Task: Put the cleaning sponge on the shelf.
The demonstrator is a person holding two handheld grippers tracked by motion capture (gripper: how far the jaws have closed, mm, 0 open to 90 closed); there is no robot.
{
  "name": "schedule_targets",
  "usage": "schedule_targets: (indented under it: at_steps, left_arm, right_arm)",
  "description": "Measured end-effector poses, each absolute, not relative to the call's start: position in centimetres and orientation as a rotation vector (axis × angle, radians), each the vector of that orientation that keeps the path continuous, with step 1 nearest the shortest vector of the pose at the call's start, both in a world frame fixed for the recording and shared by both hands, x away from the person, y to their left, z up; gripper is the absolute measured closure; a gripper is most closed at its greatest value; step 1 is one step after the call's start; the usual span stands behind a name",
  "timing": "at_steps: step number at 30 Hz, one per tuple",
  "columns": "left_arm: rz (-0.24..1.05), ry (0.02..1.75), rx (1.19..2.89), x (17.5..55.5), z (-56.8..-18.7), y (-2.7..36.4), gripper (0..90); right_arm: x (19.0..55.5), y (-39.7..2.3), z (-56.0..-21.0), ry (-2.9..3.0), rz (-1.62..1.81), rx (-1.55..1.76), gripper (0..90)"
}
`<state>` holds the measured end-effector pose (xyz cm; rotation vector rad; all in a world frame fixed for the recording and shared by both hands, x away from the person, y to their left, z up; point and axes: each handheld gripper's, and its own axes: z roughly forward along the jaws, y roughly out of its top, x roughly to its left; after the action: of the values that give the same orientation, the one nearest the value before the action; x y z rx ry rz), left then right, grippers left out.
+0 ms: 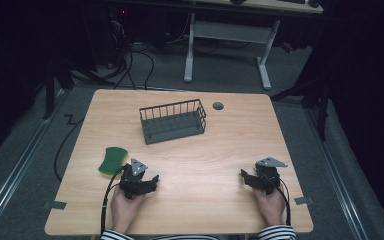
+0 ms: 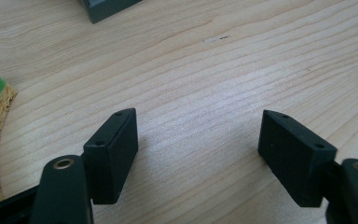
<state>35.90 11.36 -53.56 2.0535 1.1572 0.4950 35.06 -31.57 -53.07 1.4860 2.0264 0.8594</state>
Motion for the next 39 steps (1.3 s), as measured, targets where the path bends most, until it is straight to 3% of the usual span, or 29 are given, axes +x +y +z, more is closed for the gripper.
schedule_targets:
  at_steps: [39]
  left_arm:
    - [0.52, 1.229, 2.031, 35.96, -53.56, 10.41, 22.7]
  right_arm:
    - [35.08, -31.53, -53.05, 2.027, 0.857, 1.484, 34.2]
